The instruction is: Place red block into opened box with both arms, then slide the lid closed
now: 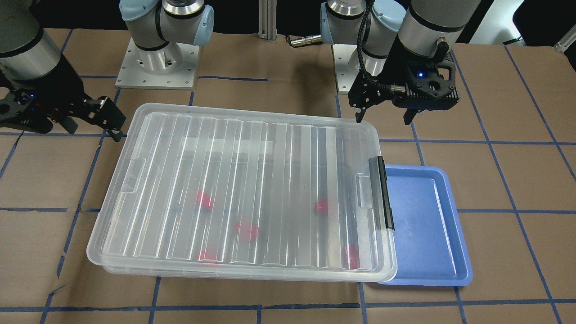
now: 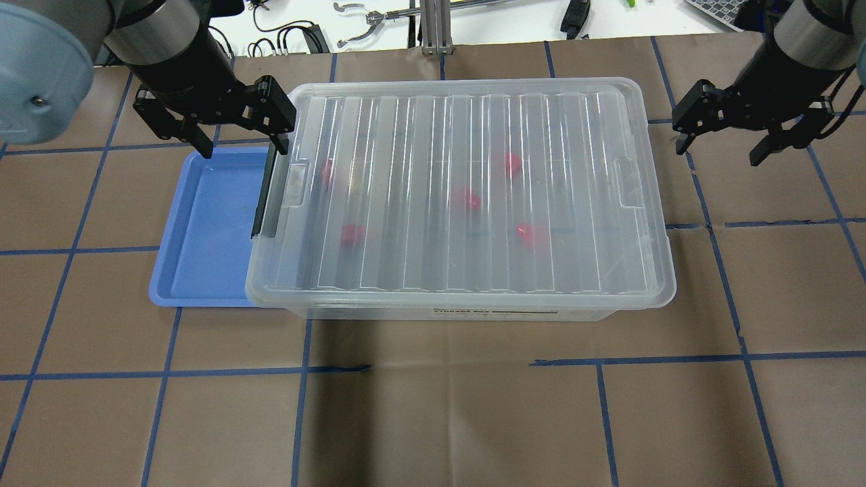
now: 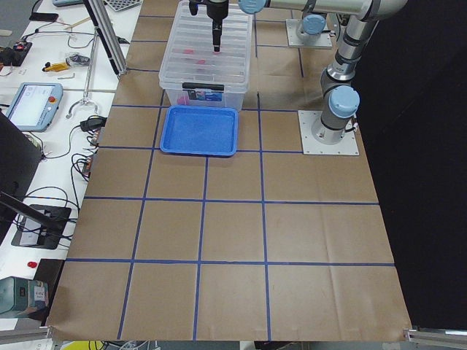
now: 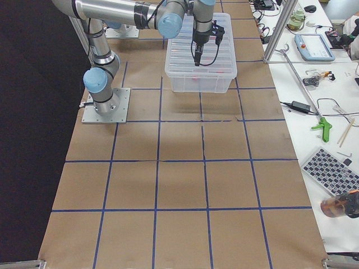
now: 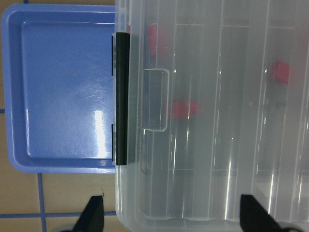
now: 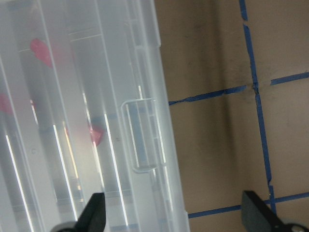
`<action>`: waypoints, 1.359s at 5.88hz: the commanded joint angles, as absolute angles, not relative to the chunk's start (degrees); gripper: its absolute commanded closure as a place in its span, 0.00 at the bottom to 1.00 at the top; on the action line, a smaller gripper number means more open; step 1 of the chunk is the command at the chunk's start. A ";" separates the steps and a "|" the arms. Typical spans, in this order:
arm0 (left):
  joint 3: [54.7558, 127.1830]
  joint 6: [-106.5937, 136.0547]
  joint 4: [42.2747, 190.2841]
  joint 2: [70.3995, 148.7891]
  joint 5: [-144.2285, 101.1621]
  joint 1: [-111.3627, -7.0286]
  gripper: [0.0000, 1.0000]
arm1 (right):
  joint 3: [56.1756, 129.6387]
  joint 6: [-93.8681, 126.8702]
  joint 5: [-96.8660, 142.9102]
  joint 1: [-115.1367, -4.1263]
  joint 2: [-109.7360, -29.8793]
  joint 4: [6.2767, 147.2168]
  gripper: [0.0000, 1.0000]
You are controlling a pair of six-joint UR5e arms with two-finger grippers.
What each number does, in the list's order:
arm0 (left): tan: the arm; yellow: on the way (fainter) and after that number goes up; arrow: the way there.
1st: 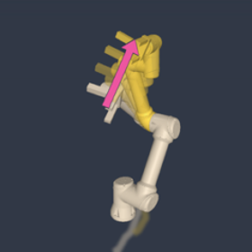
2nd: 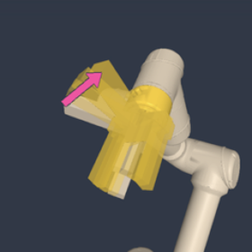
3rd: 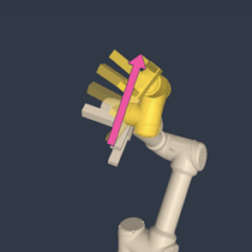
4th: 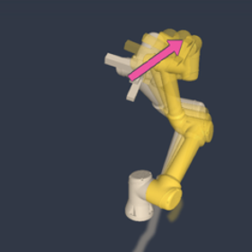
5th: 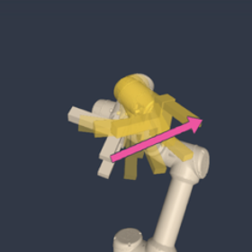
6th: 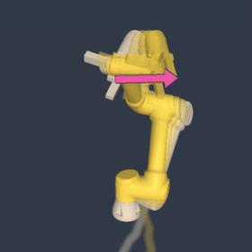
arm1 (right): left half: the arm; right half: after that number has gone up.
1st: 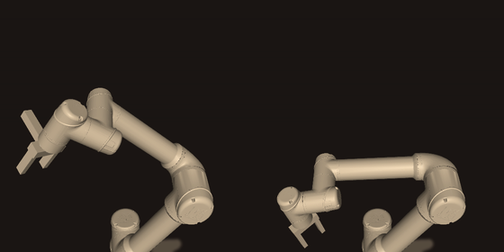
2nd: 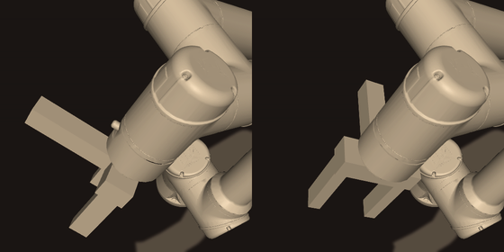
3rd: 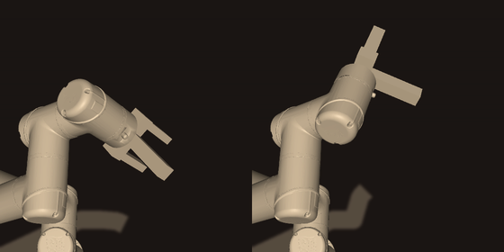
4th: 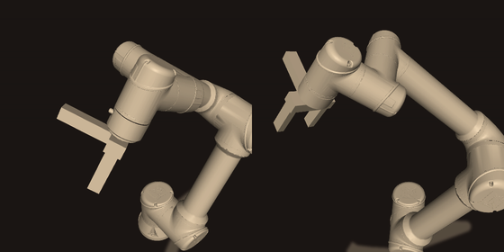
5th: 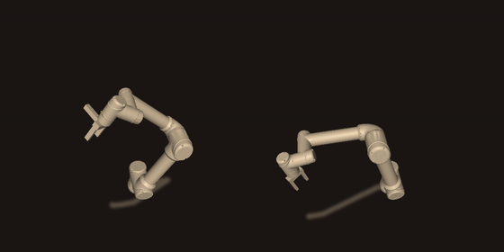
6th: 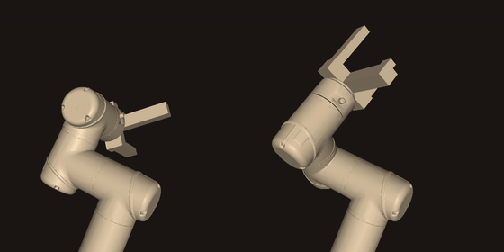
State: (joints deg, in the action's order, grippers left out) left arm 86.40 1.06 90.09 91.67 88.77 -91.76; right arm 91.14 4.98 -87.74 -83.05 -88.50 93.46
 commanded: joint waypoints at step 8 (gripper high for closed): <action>86.40 1.05 90.09 91.76 88.77 -91.76 0.02 | 84.90 11.51 -89.91 -91.05 -87.98 86.04 0.00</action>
